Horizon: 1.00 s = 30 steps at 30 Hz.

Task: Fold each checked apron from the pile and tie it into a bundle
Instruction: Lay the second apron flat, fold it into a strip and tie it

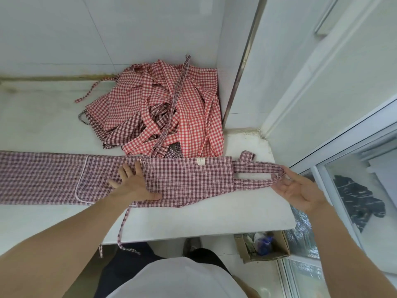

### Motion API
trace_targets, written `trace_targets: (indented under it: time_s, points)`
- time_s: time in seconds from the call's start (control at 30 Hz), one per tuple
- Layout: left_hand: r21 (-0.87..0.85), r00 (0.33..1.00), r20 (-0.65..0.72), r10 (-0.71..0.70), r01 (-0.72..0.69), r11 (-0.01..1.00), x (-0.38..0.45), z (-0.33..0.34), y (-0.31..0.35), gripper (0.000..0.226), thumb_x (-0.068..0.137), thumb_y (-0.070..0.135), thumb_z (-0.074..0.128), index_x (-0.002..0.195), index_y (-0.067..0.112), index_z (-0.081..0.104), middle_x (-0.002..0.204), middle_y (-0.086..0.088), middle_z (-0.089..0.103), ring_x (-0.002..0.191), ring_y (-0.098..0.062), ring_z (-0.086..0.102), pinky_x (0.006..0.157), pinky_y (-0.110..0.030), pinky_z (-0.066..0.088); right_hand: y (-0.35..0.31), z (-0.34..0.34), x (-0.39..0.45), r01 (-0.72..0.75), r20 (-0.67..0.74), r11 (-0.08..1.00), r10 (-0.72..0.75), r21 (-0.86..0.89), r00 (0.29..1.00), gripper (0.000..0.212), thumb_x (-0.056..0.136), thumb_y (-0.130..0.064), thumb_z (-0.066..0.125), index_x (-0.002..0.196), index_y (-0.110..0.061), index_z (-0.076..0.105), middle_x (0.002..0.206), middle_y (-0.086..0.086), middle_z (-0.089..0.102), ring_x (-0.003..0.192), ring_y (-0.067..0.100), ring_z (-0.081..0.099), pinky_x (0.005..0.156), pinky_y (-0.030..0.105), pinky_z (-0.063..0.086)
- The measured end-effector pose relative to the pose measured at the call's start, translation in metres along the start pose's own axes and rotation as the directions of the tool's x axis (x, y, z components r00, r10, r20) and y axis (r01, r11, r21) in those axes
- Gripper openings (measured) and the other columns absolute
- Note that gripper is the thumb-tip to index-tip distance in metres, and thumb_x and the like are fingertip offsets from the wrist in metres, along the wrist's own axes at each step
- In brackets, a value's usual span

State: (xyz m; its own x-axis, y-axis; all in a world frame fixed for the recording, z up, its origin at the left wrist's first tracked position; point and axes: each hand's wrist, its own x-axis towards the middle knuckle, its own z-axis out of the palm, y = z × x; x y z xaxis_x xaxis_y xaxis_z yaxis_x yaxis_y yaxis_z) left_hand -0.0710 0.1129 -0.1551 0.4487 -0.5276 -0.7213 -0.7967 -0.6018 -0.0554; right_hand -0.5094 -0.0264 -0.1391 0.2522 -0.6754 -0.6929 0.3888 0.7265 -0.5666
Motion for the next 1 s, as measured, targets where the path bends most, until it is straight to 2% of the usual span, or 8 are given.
trace_targets:
  time_s: [0.1, 0.2, 0.3, 0.5, 0.6, 0.73, 0.83, 1.0]
  points:
    - [0.091, 0.964, -0.243, 0.111, -0.091, 0.992, -0.016, 0.005, 0.025, 0.112, 0.086, 0.059, 0.062, 0.157, 0.01, -0.008, 0.164, -0.015, -0.016, 0.15, -0.038, -0.018, 0.117, -0.068, 0.0, 0.016, 0.01, 0.002, 0.072, -0.017, 0.989, -0.07, 0.126, 0.997, 0.02, 0.096, -0.015, 0.058, 0.113, -0.008, 0.066, 0.112, 0.007, 0.072, 0.106, 0.02, 0.069, 0.097, 0.04, 0.053]
    - [0.112, 0.772, -0.509, 0.381, -0.379, 0.918, -0.035, 0.016, 0.06, 0.075, 0.093, 0.036, 0.055, 0.154, 0.015, 0.016, 0.165, -0.009, 0.004, 0.152, -0.033, -0.007, 0.121, -0.06, -0.002, 0.029, 0.017, 0.004, 0.117, -0.032, 0.992, -0.116, 0.053, 0.993, 0.019, 0.098, -0.008, 0.054, 0.113, -0.01, 0.066, 0.105, 0.002, 0.075, 0.093, 0.013, 0.072, 0.09, 0.032, 0.057]
    - [0.221, 0.63, -0.464, 0.623, -0.599, 0.77, -0.044, 0.028, 0.094, 0.066, 0.097, 0.036, 0.046, 0.155, 0.019, 0.018, 0.164, -0.005, 0.009, 0.152, -0.028, -0.003, 0.123, -0.052, -0.006, 0.043, 0.013, 0.012, 0.195, -0.214, 0.962, -0.234, -0.189, 0.948, 0.035, 0.092, 0.001, 0.063, 0.127, 0.001, 0.058, 0.102, 0.007, 0.073, 0.086, 0.015, 0.071, 0.089, 0.037, 0.059]
    - [0.26, 0.761, -0.114, 0.639, -0.598, 0.758, -0.024, 0.05, 0.119, 0.068, 0.105, 0.047, 0.026, 0.158, 0.023, -0.009, 0.164, -0.003, -0.023, 0.15, -0.026, -0.023, 0.122, -0.052, -0.008, 0.05, 0.009, 0.006, 0.282, -0.359, 0.929, -0.355, -0.24, 0.863, 0.053, 0.057, -0.006, 0.087, 0.101, -0.002, 0.057, 0.093, 0.017, 0.064, 0.065, 0.015, 0.067, 0.057, 0.024, 0.06]
    - [0.222, 0.772, -0.109, 0.626, -0.595, 0.773, -0.017, 0.046, 0.121, 0.068, 0.105, 0.049, 0.025, 0.158, 0.025, -0.01, 0.162, -0.004, -0.027, 0.15, -0.026, -0.023, 0.123, -0.052, -0.006, 0.054, 0.009, 0.006, 0.282, -0.393, 0.903, -0.399, -0.322, 0.828, 0.021, 0.084, -0.003, 0.074, 0.099, -0.002, 0.059, 0.089, 0.017, 0.065, 0.066, 0.021, 0.065, 0.053, 0.025, 0.059]
    - [0.226, 0.786, -0.079, 0.614, -0.585, 0.779, -0.015, 0.045, 0.122, 0.072, 0.104, 0.05, 0.029, 0.158, 0.026, -0.012, 0.161, -0.003, -0.031, 0.149, -0.026, -0.026, 0.123, -0.052, -0.006, 0.052, 0.001, 0.019, 0.085, -0.393, 0.615, -0.597, -0.784, 0.699, 0.036, 0.093, -0.039, 0.067, 0.079, -0.006, 0.065, 0.065, 0.012, 0.065, 0.054, 0.023, 0.058, 0.052, 0.034, 0.052]
    - [0.205, 0.787, -0.069, 0.613, -0.59, 0.781, -0.014, 0.047, 0.12, 0.073, 0.104, 0.051, 0.029, 0.157, 0.028, -0.015, 0.16, -0.002, -0.033, 0.148, -0.023, -0.029, 0.122, -0.051, -0.009, 0.049, -0.004, 0.028, -0.038, -0.213, 0.249, -0.726, -0.968, 0.654, 0.039, 0.098, -0.035, 0.059, 0.08, 0.0, 0.065, 0.079, 0.017, 0.064, 0.071, 0.033, 0.06, 0.068, 0.043, 0.052]
    - [0.249, 0.827, -0.051, 0.559, -0.532, 0.809, -0.017, 0.048, 0.127, 0.07, 0.105, 0.048, 0.023, 0.154, 0.029, -0.022, 0.157, -0.002, -0.039, 0.146, -0.024, -0.033, 0.122, -0.052, -0.011, 0.067, 0.043, 0.036, 0.208, 0.259, -0.181, -0.852, -0.961, 0.455, 0.015, 0.09, -0.009, 0.061, 0.103, -0.002, 0.065, 0.105, 0.018, 0.057, 0.096, 0.036, 0.055, 0.082, 0.044, 0.048]
